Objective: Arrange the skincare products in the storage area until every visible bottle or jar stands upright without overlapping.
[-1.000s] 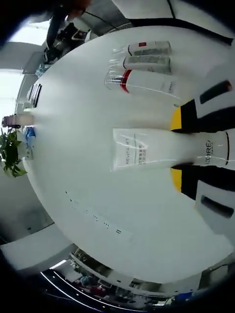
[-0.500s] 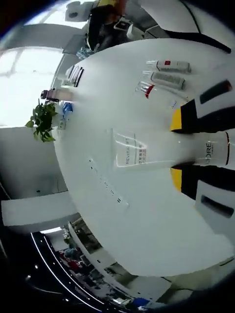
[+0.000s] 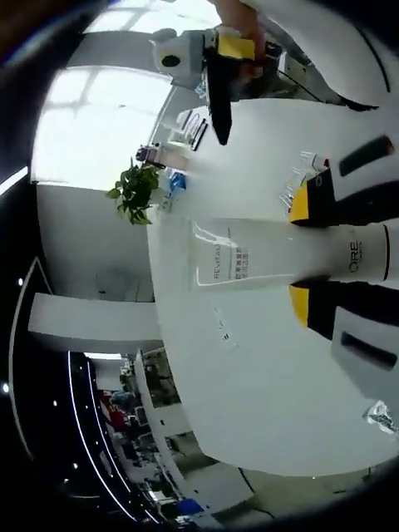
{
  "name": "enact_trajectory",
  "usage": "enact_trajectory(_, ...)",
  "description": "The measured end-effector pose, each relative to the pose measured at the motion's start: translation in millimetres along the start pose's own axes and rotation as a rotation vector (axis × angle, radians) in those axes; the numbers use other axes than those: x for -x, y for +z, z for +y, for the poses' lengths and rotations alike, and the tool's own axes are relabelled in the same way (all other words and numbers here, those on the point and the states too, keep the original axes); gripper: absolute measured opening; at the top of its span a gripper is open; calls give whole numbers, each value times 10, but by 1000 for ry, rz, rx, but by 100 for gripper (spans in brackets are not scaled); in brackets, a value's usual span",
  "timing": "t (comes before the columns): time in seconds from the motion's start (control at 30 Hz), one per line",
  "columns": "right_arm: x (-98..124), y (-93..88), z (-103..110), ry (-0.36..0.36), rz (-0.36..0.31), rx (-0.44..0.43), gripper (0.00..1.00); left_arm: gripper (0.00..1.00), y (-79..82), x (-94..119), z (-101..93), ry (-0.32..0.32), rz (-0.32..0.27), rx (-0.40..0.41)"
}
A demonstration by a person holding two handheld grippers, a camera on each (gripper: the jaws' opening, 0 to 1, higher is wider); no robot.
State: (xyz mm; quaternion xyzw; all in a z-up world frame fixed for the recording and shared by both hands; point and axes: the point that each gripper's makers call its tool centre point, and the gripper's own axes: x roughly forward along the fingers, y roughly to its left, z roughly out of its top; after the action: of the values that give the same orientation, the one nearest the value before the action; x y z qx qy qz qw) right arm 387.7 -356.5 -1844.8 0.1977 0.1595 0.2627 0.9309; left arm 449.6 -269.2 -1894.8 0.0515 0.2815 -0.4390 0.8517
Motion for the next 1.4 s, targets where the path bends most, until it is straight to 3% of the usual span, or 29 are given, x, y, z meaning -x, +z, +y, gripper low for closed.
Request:
enact_trajectory(0.13, -145, 3, 144, 48, 16, -21, 77, 22, 39, 94, -140, -4, -41, 24)
enact_trajectory(0.27, -269, -31, 229, 82, 44, -116, 74, 23, 84, 157, -318, -35, -72, 53)
enact_trajectory(0.47, -380, 4, 323, 138, 61, -174, 72, 23, 115, 179, -508, -57, -92, 36)
enact_trajectory(0.63, -393, 93, 371, 169, 46, -196, 61, 23, 137, 172, -671, -98, -120, 24)
enact_trajectory(0.9, -413, 85, 433, 200, 62, -222, 41, 23, 151, 109, -852, -126, -109, -9)
enact_trajectory(1.27, -446, 44, 326, 165, 101, -206, 27, 23, 215, 95, -973, -137, -121, -62)
enact_trajectory(1.4, -477, 32, 242, 120, 108, -225, 21, 23, 204, 85, -1006, -147, -114, -69)
